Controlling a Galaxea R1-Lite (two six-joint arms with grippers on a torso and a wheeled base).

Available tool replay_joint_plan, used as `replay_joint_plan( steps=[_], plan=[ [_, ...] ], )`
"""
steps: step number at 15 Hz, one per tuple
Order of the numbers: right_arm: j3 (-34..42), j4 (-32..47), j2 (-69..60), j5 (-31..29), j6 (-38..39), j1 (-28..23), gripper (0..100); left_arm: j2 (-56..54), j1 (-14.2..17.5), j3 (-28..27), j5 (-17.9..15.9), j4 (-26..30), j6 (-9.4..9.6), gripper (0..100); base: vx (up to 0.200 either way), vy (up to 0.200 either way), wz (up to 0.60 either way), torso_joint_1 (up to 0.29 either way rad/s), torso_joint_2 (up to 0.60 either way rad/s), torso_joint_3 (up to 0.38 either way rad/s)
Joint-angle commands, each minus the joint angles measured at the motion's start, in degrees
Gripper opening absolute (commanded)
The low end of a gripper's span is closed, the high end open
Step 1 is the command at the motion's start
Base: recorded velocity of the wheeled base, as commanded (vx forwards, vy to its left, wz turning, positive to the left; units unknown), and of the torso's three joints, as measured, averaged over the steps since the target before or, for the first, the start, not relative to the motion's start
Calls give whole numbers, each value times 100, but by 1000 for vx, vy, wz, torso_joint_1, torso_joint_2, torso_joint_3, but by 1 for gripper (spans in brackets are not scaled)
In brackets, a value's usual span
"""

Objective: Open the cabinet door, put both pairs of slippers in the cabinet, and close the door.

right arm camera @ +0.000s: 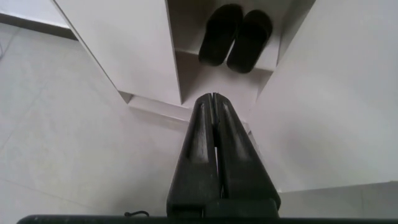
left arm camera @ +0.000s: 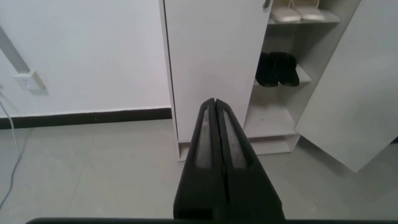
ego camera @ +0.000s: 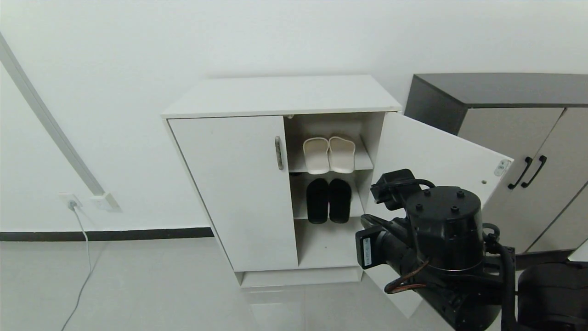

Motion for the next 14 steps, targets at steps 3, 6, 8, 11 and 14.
replay_joint_plan(
  steps=[3,6,8,11,14],
  plan=[
    [2,0,10,-1,-1,-1,0,5,-1,1,0,0,4,0,0,0,0,181,-492,-310],
    [2,0,10,-1,-1,-1,0,5,-1,1,0,0,4,0,0,0,0,193,-520,-320],
    [2,-9,1,-1,-1,-1,0,5,-1,1,0,0,4,0,0,0,0,210,-530,-315],
    [28,-9,-7,-1,-1,-10,0,5,-1,1,0,0,4,0,0,0,0,225,-553,-325],
    [37,-35,-25,61,34,-62,0,5,-1,1,0,0,4,0,0,0,0,255,-579,-330]
  ],
)
